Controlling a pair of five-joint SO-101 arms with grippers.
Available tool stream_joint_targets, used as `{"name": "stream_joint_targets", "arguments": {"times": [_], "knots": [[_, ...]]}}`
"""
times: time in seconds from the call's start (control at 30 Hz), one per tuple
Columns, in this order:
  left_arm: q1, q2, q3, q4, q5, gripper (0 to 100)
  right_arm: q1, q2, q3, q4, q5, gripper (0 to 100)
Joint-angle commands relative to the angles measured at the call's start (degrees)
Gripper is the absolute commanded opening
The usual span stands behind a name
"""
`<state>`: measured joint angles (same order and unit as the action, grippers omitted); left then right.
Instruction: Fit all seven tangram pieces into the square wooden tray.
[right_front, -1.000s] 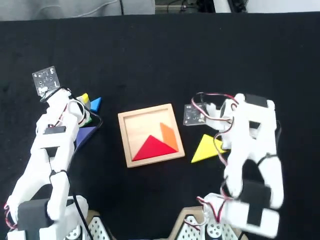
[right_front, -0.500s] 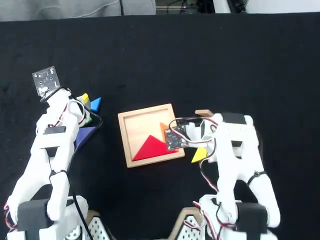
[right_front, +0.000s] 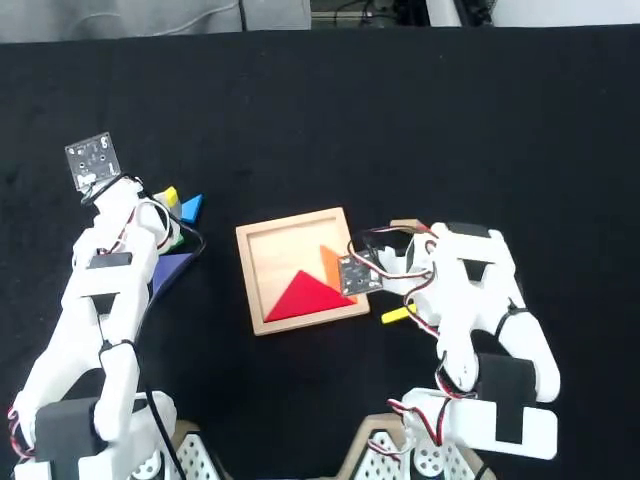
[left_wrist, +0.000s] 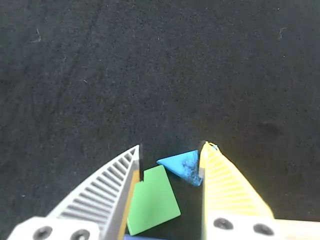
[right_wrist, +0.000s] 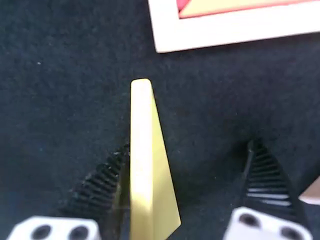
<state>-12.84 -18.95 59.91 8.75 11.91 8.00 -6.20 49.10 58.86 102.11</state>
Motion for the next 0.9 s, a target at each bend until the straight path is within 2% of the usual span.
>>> {"name": "stream_joint_targets", "arguments": {"times": [0.0,0.37,0.43,0.57,0.67,0.77,0.87], "knots": [[0.48,-0.26,-3.3,-0.97,-0.7,19,1.58,0.22,-2.24,-0.7,0.35,31.7],[0.48,-0.26,-3.3,-0.97,-0.7,19,5.19,-6.81,-2.68,0.09,0.18,30.5],[0.48,-0.26,-3.38,-0.97,-0.7,19,4.92,-8.75,-1.71,1.32,0.26,23.3],[0.31,0.26,-4.09,-0.97,-0.7,19,3.52,-11.03,-1.45,2.9,0.09,1.1],[0.22,0.26,-4.09,-0.97,-0.7,19,2.99,-11.56,-0.48,2.81,0.09,5.7],[0.22,0.26,-4.09,-0.97,-0.7,19,2.37,-11.82,-0.75,2.99,-0.88,5.1],[0.13,0.26,-4.09,-0.97,-0.7,19,-0.62,-11.91,-4.53,4.66,-8.62,2.0]]}}
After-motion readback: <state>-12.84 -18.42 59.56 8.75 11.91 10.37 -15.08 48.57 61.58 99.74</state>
